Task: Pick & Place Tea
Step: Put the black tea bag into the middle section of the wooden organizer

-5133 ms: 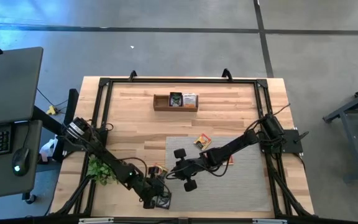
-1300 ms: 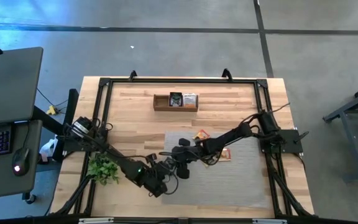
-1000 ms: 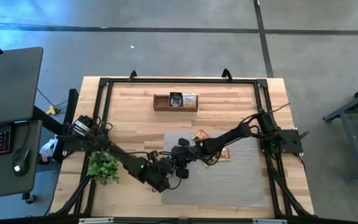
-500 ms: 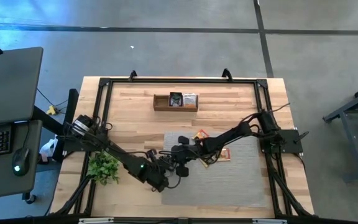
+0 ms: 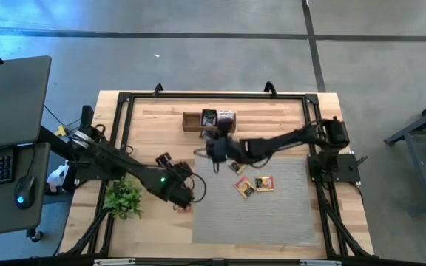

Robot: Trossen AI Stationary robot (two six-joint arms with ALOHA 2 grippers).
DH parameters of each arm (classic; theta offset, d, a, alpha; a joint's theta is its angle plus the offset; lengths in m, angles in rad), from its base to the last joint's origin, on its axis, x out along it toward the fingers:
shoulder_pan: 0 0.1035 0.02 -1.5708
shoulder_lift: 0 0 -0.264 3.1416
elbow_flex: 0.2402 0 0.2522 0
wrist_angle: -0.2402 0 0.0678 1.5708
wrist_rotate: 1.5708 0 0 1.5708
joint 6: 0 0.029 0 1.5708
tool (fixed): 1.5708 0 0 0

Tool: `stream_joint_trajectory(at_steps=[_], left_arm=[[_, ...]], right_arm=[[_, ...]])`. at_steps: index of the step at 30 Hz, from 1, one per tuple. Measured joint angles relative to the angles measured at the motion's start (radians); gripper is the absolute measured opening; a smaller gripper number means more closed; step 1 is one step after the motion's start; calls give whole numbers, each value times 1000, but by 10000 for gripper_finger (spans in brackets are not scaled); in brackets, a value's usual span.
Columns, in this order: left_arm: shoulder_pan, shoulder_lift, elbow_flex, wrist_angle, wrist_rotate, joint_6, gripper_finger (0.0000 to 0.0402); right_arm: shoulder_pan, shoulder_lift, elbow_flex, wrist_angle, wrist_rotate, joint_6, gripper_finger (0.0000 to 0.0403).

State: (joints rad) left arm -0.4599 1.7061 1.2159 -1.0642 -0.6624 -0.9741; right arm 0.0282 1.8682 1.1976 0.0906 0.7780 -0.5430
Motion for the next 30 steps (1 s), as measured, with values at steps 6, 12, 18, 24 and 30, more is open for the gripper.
stream_joint_trajectory(at_steps=[6,12,18,24,30], left_arm=[[65,1,-1,-61,-11,0,0],[115,1,-1,-75,-29,5,0],[136,1,-1,-92,-26,8,0],[135,1,-1,-91,-36,8,0],[135,1,-1,-95,-37,8,1]], right_arm=[[-173,2,-2,26,-115,-139,1],[-289,11,-2,41,-381,-164,1],[-323,76,-2,103,-418,-227,1],[-323,141,-2,147,-311,-326,1],[-336,145,-2,153,-524,-329,18]])
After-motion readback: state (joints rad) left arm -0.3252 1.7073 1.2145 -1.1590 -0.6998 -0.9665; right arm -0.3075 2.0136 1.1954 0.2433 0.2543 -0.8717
